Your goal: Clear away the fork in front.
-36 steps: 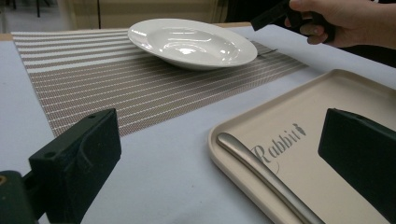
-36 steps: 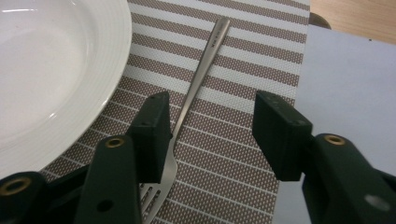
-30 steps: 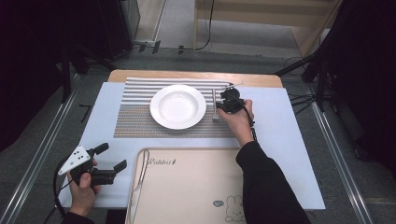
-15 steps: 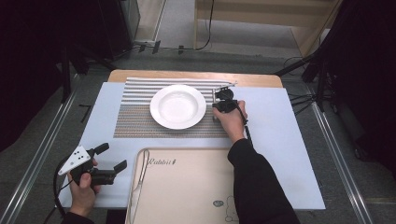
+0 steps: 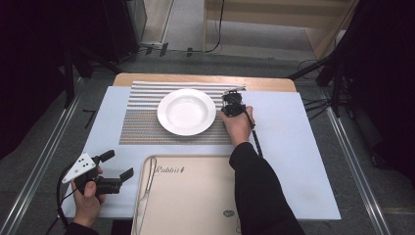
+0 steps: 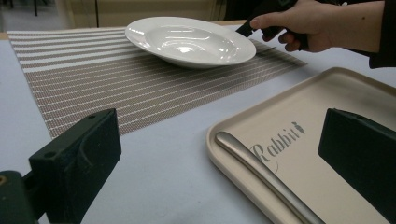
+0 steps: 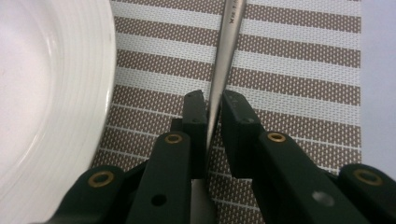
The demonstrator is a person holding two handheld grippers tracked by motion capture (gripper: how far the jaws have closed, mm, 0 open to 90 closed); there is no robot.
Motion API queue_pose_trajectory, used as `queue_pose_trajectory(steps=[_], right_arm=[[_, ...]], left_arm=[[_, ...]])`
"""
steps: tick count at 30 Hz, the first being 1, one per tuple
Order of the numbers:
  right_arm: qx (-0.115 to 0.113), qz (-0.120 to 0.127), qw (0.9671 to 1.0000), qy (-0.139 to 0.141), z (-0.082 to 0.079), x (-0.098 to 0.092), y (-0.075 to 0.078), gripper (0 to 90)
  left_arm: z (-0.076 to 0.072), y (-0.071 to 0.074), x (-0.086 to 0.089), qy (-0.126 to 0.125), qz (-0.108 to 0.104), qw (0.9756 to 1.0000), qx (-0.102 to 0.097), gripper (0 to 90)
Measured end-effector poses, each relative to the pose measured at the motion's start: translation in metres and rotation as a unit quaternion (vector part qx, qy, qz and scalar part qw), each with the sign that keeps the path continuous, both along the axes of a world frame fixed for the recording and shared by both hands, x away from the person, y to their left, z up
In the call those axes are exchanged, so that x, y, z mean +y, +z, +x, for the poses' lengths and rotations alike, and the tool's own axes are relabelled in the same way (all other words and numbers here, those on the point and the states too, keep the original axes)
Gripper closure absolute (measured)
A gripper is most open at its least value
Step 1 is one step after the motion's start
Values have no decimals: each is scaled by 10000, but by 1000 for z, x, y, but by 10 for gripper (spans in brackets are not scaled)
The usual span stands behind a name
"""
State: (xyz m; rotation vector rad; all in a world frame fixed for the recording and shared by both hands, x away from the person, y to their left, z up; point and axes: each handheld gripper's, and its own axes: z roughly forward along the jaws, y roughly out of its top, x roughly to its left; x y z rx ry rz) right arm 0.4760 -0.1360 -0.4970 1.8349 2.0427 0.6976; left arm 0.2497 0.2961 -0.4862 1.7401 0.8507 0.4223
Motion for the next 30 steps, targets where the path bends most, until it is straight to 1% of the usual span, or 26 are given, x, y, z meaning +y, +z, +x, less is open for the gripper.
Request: queue_pose_trajectory(steps=[3,6,7,9,11,13,16,19,21,23,25,26,28,30], right_arm=[[61,-82,9999,-86,1,3,1,808],[62,8,9999,-143,1,1,1,835],[86,48,9998,-144,2,0,1,836],[98,17,9999,-140,2,0,1,839],[57,-52,9999,-83,2,1,1,841],[30,-6,10000,-88,1,0,1,842],[-107,104,9998,-98,-2,-4,-1,842],[-175,292,9993,-146,-7,-12,-2,842],[-191,402,9989,-126,-9,-18,-2,843],[-279,448,9985,-109,-14,-23,-1,843],[-377,417,9984,-32,-18,-27,1,842],[-440,484,9979,-13,-20,-28,2,842],[-539,536,9971,12,-24,-31,6,842],[-642,651,9958,47,-28,-35,10,842]], left_arm=[[0,0,0,-1,6,10000,-8,0],[0,0,0,5,12,10000,-3,0],[0,0,0,5,11,10000,-2,0],[0,0,-1,12,31,10000,2,0],[0,0,-1,28,16,10000,3,0],[0,0,0,25,5,10000,-3,0],[0,0,0,20,16,10000,-18,0],[0,1,-1,35,53,10000,-37,0],[0,1,-1,42,46,10000,-44,0],[0,2,-1,52,35,10000,-54,0],[0,3,-1,72,56,9999,-54,0],[0,3,-1,71,62,9999,-68,0],[0,4,-2,66,65,9999,-70,0],[-1,6,-6,56,137,9998,-110,0]])
